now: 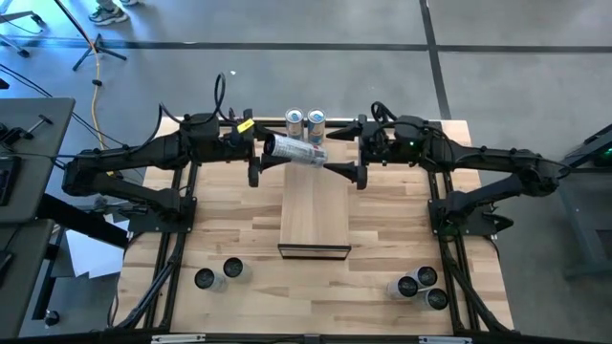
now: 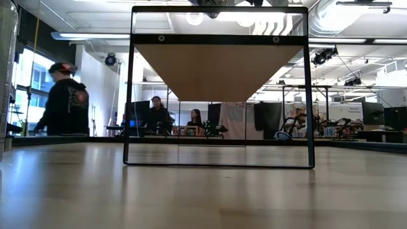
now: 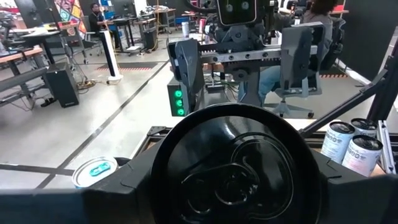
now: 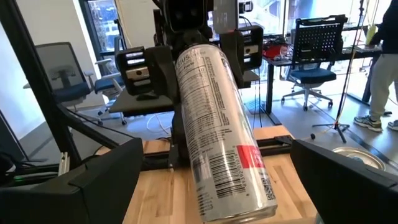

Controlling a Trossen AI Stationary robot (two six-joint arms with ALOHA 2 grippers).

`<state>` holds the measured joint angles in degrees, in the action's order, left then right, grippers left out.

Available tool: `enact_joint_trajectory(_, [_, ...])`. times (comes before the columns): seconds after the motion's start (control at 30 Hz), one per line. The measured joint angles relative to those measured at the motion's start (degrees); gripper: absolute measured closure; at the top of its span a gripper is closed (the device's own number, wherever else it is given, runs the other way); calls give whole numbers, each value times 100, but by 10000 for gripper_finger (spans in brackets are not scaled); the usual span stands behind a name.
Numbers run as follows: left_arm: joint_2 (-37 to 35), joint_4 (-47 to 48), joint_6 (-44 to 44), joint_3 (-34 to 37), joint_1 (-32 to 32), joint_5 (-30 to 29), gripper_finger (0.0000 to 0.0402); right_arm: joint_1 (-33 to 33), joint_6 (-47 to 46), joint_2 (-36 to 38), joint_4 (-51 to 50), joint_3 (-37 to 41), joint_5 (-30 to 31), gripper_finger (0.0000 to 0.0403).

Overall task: Place canned beverage on shelf
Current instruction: Put the top white pink soda can on the shelf

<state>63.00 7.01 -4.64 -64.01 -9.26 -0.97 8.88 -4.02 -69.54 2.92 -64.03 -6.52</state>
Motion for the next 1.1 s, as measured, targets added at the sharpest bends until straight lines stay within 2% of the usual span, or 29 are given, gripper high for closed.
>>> enact_joint_trajectory(0.33, [0,39,-4,0,2,-191,181,0,-1,22,-4,0,0,9])
enact_joint_trajectory(1.1, [0,72,-157,0,4,-186,181,0,-362,22,-7,0,-7,9])
